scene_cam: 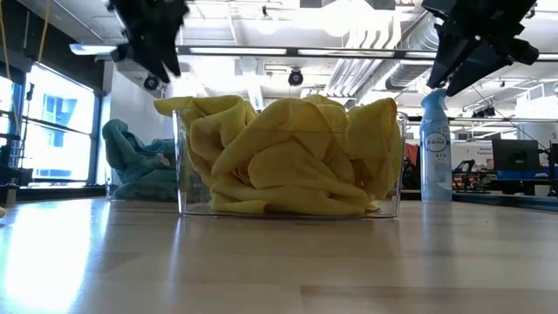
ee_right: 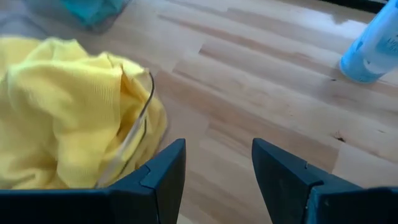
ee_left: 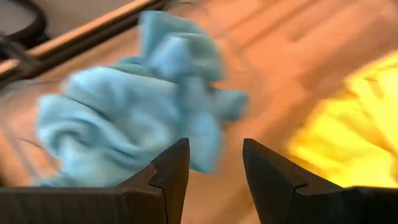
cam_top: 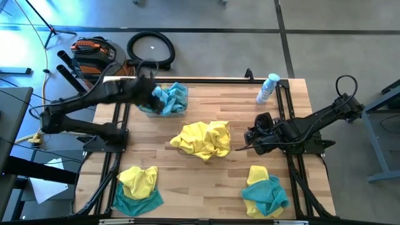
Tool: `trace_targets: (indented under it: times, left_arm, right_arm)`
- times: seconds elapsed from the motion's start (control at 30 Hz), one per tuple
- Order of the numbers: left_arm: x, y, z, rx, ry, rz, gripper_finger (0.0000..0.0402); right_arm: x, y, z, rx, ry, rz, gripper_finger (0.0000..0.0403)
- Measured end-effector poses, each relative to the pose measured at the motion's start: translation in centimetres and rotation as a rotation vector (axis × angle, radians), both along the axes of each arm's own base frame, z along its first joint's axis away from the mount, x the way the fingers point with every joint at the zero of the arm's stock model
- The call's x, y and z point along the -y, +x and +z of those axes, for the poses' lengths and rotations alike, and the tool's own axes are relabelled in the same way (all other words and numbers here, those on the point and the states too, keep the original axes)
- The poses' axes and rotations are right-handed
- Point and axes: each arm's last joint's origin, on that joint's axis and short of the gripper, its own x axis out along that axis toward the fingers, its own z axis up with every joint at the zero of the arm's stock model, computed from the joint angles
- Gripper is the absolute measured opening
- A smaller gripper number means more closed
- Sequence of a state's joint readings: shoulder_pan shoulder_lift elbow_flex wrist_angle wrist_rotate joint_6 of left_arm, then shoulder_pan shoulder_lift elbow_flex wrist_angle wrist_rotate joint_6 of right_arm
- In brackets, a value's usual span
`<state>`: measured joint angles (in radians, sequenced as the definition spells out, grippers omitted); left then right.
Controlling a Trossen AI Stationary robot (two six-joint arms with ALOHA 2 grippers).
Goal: Sort microfiber towel by color & place in baskets
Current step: Put the yellow towel into the bottom transparent bin
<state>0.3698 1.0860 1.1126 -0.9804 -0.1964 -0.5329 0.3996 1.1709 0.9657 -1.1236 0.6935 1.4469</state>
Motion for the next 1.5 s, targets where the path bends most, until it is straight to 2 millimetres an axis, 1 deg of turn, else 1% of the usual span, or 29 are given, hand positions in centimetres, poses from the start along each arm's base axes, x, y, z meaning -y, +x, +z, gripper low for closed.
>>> trace_targets:
  times: [0.1,0.27,0.4,0.53,0.63,0.77,0.93,1.07,1.13,1.27,1.5]
  left_arm:
    - [3.6,0.3,0.5,0.056,0.007,-0.002,0.0140]
    - [8.7,0.6,-0.2,0.090,-0.062,0.041,0.0137]
    - [12.6,1.5,-1.6,0.079,-0.140,0.061,0.0121]
    - [16.2,2.1,-3.6,0.008,-0.232,0.105,0.0102]
    - [18.7,1.8,-5.0,-0.065,-0.313,0.156,0.0091]
    - [21.5,0.7,-6.7,-0.196,-0.372,0.258,0.0086]
    - [24.3,-0.4,-8.7,-0.352,-0.403,0.323,0.0086]
    - [26.0,-0.6,-10.1,-0.413,-0.423,0.363,0.0086]
    - [26.7,-0.5,-10.9,-0.427,-0.429,0.357,0.0086]
    - [27.7,-0.3,-12.4,-0.467,-0.395,0.355,0.0086]
    - [28.5,0.3,-15.1,-0.546,-0.345,0.388,0.0085]
  right_arm:
    - [-0.1,0.0,-0.1,-0.035,0.023,0.040,0.0181]
    - [-0.3,-0.1,-0.2,-0.110,0.042,0.138,0.0181]
    - [-0.4,-0.1,-0.3,-0.157,0.062,0.208,0.0181]
    - [-0.9,-0.3,-0.3,-0.176,0.061,0.263,0.0181]
    - [-1.4,-0.5,-0.3,-0.182,0.054,0.299,0.0181]
    - [-2.0,-0.7,-0.3,-0.184,0.051,0.334,0.0181]
    - [-2.7,-1.0,-0.3,-0.185,0.048,0.371,0.0181]
    - [-3.2,-1.3,-0.3,-0.182,0.049,0.392,0.0181]
    - [-3.4,-1.4,-0.3,-0.177,0.052,0.395,0.0181]
    - [-3.8,-1.6,-0.3,-0.166,0.048,0.406,0.0181]
    - [-4.3,-1.9,-0.2,-0.157,0.031,0.432,0.0181]
